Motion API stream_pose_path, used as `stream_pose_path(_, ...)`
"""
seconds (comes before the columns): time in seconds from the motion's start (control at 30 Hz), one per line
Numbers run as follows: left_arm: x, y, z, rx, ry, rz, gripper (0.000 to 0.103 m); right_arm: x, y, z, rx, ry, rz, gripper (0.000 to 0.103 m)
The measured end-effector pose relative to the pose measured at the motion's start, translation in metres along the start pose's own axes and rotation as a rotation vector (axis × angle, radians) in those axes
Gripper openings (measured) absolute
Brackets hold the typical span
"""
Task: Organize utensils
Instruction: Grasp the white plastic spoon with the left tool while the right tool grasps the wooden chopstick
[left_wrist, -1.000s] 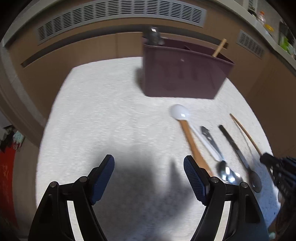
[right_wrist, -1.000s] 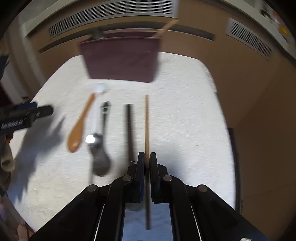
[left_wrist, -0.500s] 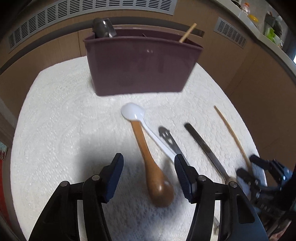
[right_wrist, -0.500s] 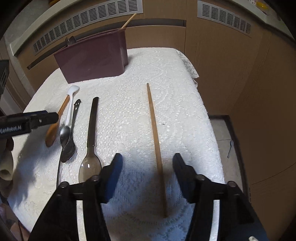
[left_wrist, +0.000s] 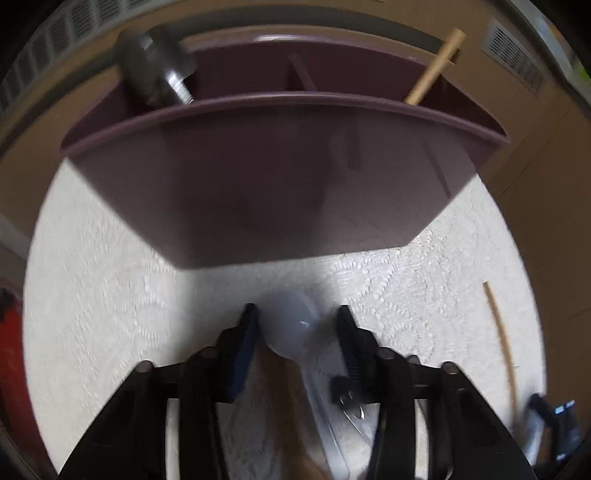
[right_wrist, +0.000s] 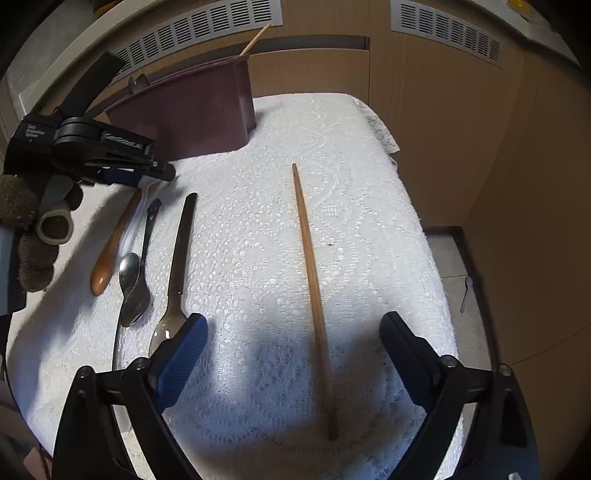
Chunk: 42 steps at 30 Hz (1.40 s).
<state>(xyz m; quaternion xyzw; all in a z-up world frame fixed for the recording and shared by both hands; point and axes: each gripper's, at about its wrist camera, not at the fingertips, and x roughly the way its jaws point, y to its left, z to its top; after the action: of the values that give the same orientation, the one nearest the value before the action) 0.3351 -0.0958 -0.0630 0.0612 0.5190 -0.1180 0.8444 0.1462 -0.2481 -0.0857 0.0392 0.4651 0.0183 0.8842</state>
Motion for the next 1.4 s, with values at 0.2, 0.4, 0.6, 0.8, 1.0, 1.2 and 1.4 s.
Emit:
stream_pose_path(0.2, -0.025, 0.006, -0.034, 0.047, -0.133, -0.07, 0.036, 0.004, 0.001, 0.001, -0.019, 0.021, 0.017, 0.102)
stream_pose_path(0.4, -0.077, 0.02, -0.065, 0.048, -0.279, -0.154, 0.036, 0.008, 0.008, 0.002, -0.089, 0.105, -0.002, 0.103)
stream_pose_path(0.6, -0.111, 0.035, -0.098, 0.034, -0.412, -0.148, 0.036, -0.007, 0.007, 0.013, -0.174, 0.044, 0.012, 0.09)
stream_pose_path(0.8, -0.121, 0.034, -0.111, 0.019, -0.432, -0.171, 0.036, 0.0, -0.002, 0.053, -0.109, -0.002, 0.01, 0.043)
stream_pose_path(1.0, -0.117, 0.036, -0.114, 0.008, -0.415, -0.181, 0.036, 0.034, -0.001, 0.067, -0.088, 0.069, -0.006, 0.017)
stream_pose_path(1.2, -0.118, 0.034, -0.116, 0.001, -0.401, -0.197, 0.036, 0.008, 0.004, 0.067, -0.093, 0.021, -0.025, 0.005)
stream_pose_path(1.4, -0.131, 0.024, -0.119, 0.003, -0.413, -0.202, 0.036, -0.034, 0.013, 0.057, -0.084, -0.092, 0.011, 0.005)
